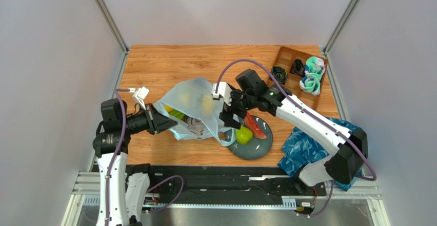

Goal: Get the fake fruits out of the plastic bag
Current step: Place the fake fruit on the plate, then adjust the plastic bag at the center of the board.

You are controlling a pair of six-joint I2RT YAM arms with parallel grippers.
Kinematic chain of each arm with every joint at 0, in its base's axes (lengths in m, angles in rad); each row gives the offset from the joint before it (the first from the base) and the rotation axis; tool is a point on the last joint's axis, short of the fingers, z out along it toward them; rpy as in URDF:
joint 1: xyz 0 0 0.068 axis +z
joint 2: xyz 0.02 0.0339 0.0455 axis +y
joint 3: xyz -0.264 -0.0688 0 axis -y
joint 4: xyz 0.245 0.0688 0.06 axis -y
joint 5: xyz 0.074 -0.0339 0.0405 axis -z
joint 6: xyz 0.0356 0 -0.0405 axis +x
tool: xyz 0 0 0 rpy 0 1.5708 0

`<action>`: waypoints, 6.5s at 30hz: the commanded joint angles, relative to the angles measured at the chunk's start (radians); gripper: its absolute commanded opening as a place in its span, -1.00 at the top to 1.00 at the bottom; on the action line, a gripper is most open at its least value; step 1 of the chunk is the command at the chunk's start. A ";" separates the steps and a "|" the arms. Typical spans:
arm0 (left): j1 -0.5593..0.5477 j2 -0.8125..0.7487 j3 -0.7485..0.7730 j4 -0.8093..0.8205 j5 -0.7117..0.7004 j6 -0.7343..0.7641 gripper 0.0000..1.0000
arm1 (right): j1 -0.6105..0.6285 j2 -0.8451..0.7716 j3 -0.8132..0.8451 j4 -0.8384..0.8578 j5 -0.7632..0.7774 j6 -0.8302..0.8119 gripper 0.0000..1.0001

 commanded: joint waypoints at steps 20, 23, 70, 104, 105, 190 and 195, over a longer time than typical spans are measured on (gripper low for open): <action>0.015 -0.037 0.371 -0.518 -0.055 0.340 1.00 | 0.206 0.629 0.507 0.254 0.128 0.430 0.23; 0.020 -0.046 0.422 -0.590 -0.052 0.384 1.00 | 0.209 0.603 0.439 0.285 0.266 0.513 0.14; 0.044 0.022 0.275 -0.252 -0.411 0.231 1.00 | 0.327 0.457 0.246 0.146 -0.103 0.334 0.51; 0.044 0.019 0.388 -0.528 -0.236 0.388 1.00 | 0.275 0.574 0.606 0.432 0.696 0.436 0.85; 0.044 0.017 0.384 -0.531 -0.238 0.385 1.00 | 0.278 0.568 0.597 0.408 0.640 0.447 0.67; 0.084 0.152 0.301 -0.373 -0.245 0.317 1.00 | 0.092 0.689 0.632 0.167 -0.219 0.699 0.16; 0.086 0.158 0.303 -0.276 -0.359 0.273 1.00 | 0.038 0.678 0.716 0.004 -0.437 0.580 0.24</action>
